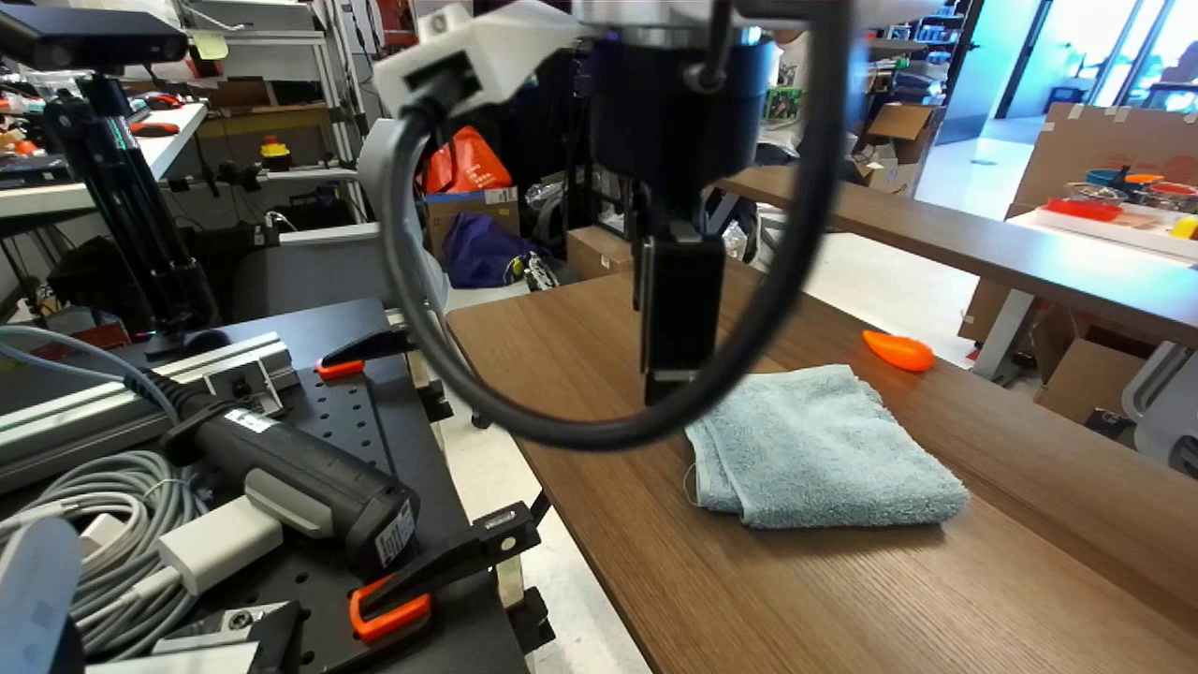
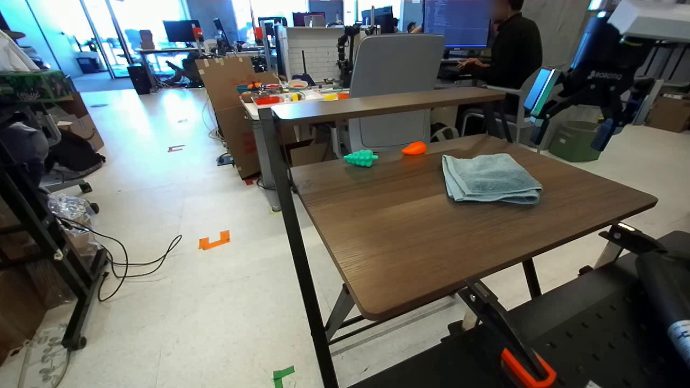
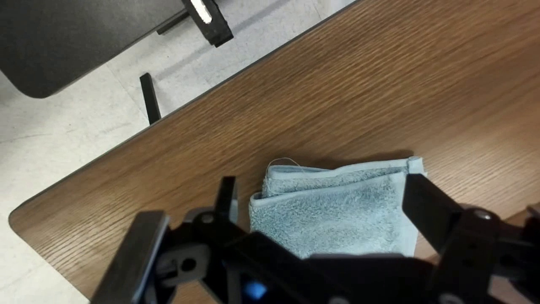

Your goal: Wipe the table with the towel

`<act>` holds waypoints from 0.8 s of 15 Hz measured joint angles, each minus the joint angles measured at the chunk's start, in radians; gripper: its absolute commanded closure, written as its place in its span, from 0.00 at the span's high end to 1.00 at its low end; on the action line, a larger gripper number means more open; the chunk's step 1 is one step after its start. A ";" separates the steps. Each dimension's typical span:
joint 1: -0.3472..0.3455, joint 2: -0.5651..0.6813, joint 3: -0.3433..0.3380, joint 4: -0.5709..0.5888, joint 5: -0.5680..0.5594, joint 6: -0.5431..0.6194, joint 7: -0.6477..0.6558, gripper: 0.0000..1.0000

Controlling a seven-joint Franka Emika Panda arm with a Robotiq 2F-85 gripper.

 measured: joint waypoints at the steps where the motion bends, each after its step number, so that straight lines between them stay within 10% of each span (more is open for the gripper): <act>1: 0.000 0.036 0.001 0.047 -0.032 -0.042 0.022 1.00; 12: 0.007 0.223 0.014 0.269 -0.063 -0.096 0.226 1.00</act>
